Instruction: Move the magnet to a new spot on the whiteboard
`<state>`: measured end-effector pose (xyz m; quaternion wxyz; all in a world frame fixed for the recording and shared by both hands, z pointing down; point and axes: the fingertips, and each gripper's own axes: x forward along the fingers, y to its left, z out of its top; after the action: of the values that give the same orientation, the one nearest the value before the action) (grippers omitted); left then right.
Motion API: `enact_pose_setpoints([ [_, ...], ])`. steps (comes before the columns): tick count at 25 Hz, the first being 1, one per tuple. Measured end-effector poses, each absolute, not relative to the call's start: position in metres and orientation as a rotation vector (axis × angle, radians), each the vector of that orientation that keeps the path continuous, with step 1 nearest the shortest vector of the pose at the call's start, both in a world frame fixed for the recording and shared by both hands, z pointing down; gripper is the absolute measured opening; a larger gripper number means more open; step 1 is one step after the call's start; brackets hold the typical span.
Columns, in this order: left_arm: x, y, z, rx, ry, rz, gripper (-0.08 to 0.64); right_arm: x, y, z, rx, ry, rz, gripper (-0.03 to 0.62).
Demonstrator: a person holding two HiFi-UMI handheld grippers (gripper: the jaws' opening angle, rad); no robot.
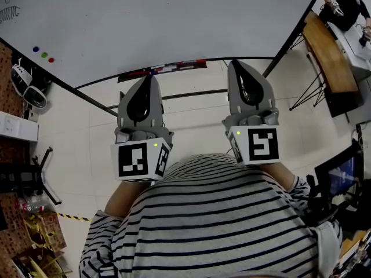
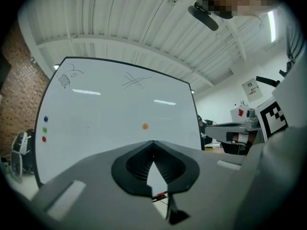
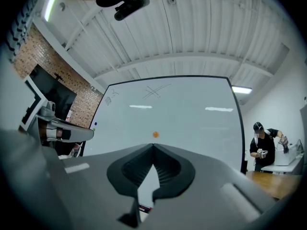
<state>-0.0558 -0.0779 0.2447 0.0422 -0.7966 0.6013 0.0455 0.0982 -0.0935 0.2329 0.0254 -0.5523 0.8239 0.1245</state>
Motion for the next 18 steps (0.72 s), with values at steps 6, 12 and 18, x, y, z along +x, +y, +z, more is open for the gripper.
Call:
enact_pose_setpoints([
  [6,-0.080,-0.066,0.258,-2.433,1.861,0.124,0.015,0.075,-0.079,0.243,-1.708,2.576,0.369,0.000],
  [12,-0.107,-0.054,0.260,-2.451,1.883,0.119,0.015,0.040,-0.066,0.247,-1.709,2.605,0.346,0.000],
  [18,-0.128,-0.049,0.260,-2.470,1.868,0.152,0.015,0.004,-0.063,0.248,-1.685,2.644,0.388,0.000],
])
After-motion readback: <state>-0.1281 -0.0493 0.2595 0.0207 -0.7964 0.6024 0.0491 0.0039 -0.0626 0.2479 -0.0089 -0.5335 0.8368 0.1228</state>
